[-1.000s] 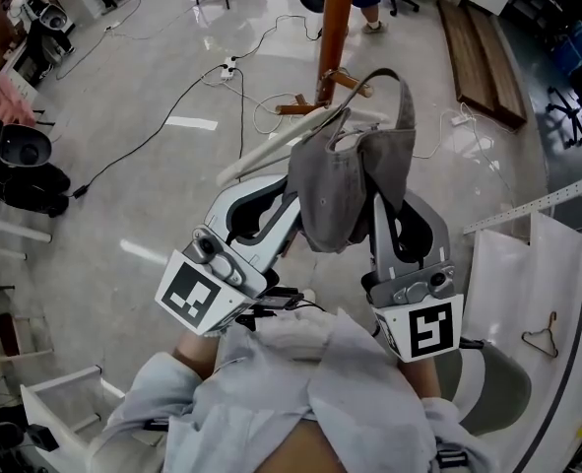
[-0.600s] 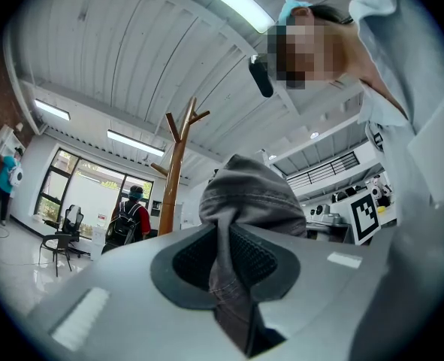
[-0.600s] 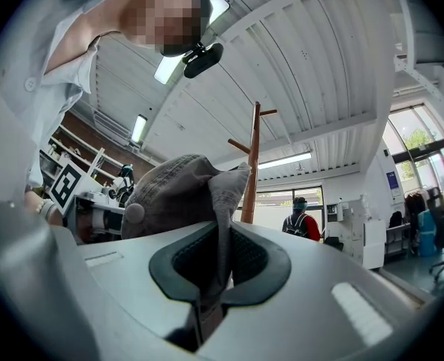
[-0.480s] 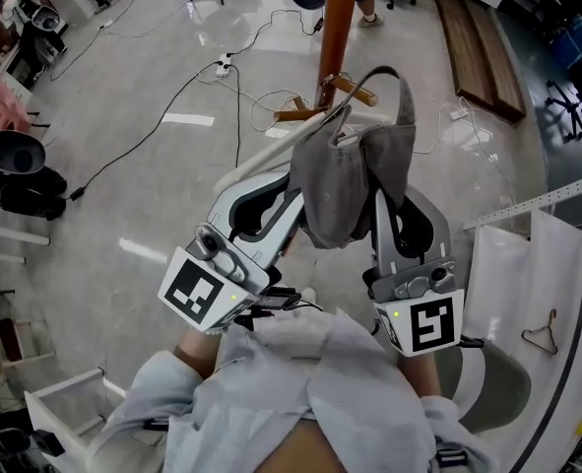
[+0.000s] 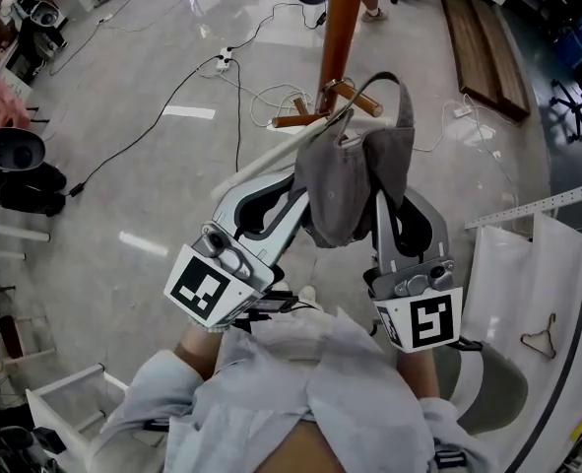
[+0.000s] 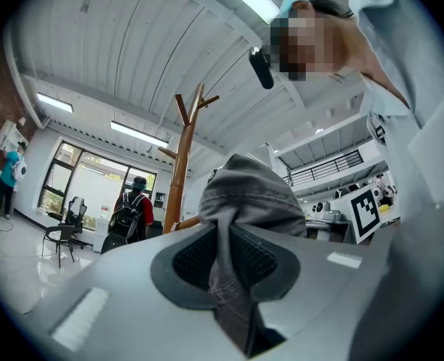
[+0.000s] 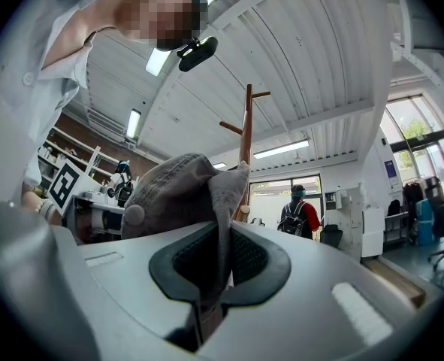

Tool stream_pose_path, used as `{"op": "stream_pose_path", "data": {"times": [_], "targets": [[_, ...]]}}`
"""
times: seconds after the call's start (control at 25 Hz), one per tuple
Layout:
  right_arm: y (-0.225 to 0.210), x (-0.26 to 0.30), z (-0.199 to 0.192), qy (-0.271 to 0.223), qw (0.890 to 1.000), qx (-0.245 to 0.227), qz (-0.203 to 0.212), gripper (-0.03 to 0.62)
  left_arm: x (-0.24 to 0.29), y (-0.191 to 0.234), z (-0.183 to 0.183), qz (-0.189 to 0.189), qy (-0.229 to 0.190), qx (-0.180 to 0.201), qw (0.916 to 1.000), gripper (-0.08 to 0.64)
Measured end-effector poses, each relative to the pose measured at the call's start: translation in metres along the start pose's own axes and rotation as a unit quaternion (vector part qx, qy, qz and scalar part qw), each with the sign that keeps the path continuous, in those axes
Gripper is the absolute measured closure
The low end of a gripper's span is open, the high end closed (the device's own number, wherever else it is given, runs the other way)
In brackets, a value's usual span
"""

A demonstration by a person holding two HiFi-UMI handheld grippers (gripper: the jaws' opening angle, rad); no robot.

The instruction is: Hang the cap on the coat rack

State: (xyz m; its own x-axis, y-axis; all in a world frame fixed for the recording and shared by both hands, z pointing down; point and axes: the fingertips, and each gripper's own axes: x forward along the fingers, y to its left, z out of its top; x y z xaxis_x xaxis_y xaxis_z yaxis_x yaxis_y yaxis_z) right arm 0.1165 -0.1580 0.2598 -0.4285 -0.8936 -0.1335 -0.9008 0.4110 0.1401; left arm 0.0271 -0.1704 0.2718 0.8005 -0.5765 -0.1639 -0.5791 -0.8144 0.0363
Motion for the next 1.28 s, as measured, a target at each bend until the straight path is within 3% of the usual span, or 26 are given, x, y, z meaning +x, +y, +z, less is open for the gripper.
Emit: {"op": "stream_pose_path", "data": {"times": [0.28,1.28], "targets": [[-0.009,0.009,-0.019,0.019,1.0,0.014,0.001,0.568,0.011,0.014,-0.009,0.019,-0.015,-0.006,0.9997,0.505],[-0.019,0.032,-0.072,0.072,0.997,0.042,0.012,0.568,0.02,0.039,-0.06,0.062,0.037,-0.028,0.997,0.505]]}}
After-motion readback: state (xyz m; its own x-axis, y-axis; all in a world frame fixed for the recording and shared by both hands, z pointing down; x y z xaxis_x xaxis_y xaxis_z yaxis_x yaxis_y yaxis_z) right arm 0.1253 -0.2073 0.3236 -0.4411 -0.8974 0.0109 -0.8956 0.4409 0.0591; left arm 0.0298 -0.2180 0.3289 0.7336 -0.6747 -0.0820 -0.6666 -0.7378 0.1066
